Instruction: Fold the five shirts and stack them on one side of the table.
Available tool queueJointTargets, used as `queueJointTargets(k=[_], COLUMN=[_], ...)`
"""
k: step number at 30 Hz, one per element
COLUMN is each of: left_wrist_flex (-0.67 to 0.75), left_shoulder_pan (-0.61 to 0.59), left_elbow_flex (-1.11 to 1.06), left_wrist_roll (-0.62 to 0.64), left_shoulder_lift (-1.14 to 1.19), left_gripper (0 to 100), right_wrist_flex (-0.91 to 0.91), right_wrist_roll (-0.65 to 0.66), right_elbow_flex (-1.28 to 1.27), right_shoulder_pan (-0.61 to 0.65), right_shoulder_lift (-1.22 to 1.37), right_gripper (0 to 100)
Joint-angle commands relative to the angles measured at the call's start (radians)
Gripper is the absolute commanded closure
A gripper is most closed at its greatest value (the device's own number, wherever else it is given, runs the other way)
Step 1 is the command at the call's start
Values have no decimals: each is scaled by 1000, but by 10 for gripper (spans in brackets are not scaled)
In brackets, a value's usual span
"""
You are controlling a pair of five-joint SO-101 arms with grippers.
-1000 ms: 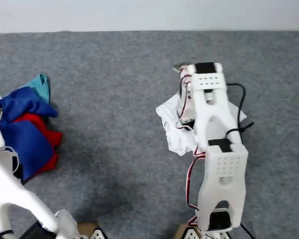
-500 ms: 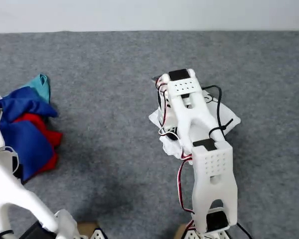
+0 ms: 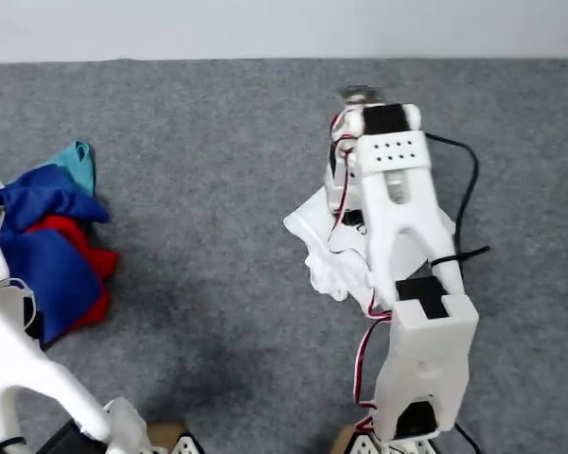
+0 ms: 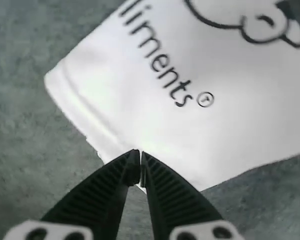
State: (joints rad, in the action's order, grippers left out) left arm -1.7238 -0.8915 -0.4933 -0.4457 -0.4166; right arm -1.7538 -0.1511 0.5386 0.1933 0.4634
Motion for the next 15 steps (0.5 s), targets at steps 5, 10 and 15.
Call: queueJointTargets(k=[5, 10, 15], left_wrist_flex=[0, 0, 0], left_shoulder_pan=[6, 6, 8], left_elbow_flex=[4, 4, 4], left_wrist_roll=[2, 2, 2], left_shoulder_lift=[-25, -25, -25], left_gripper=[993, 993, 993], right_wrist_flex=[1, -8, 24], right_wrist_roll=[-287, -390, -512], right_elbow_flex=[9, 3, 3], right_shoulder_pan=[-85, -124, -131], right_shoulder_lift=[-68, -67, -65], right_gripper=[988, 971, 707])
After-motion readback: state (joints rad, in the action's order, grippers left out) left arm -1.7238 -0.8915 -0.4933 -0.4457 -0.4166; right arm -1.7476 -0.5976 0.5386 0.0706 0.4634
